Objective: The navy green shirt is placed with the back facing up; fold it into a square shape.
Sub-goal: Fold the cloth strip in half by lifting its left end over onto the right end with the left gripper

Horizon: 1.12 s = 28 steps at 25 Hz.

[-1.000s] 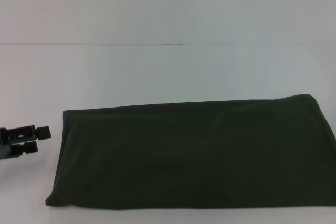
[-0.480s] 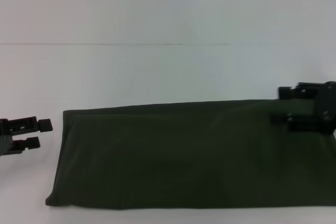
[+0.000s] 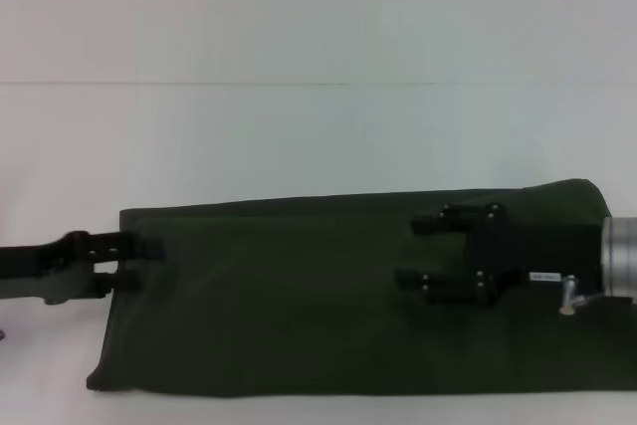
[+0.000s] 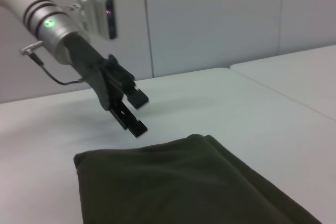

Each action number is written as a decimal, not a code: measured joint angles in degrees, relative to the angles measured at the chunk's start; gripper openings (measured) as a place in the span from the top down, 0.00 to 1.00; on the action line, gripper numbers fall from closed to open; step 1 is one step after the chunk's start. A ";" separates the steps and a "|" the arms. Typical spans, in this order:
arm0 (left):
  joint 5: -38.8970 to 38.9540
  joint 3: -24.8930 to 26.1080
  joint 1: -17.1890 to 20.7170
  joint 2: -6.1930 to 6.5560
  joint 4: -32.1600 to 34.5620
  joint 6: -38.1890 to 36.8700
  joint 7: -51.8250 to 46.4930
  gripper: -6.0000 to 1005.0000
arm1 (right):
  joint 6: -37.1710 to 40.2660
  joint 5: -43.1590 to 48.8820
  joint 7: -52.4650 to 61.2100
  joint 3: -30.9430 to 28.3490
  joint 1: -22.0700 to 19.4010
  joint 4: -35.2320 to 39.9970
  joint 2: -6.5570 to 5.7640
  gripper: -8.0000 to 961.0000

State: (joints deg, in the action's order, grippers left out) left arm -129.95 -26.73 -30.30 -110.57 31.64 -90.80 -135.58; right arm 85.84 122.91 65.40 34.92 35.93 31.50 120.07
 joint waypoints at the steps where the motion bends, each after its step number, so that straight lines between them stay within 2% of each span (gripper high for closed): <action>1: -0.07 -2.01 -0.45 -0.21 -0.36 1.49 0.00 0.18 | -0.88 -0.04 -1.54 0.01 0.48 -1.38 0.01 0.21; 7: -0.14 -6.75 -1.41 -0.51 -0.60 5.27 -0.12 0.18 | -3.89 -0.09 -4.75 1.23 2.02 -5.42 0.12 0.21; 14: -0.19 -6.93 -1.71 -0.30 -0.61 6.68 -0.51 0.18 | -5.91 -0.14 -6.84 6.00 2.32 -6.29 0.16 0.21; 28: -3.72 -7.82 -1.80 -0.76 -0.65 11.59 -1.46 0.18 | -5.62 -0.76 -6.60 6.36 2.16 -6.42 0.15 0.21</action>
State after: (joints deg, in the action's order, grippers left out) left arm -133.67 -34.55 -32.10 -111.32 30.99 -79.21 -137.04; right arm 80.22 122.14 58.80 41.28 38.09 25.08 120.22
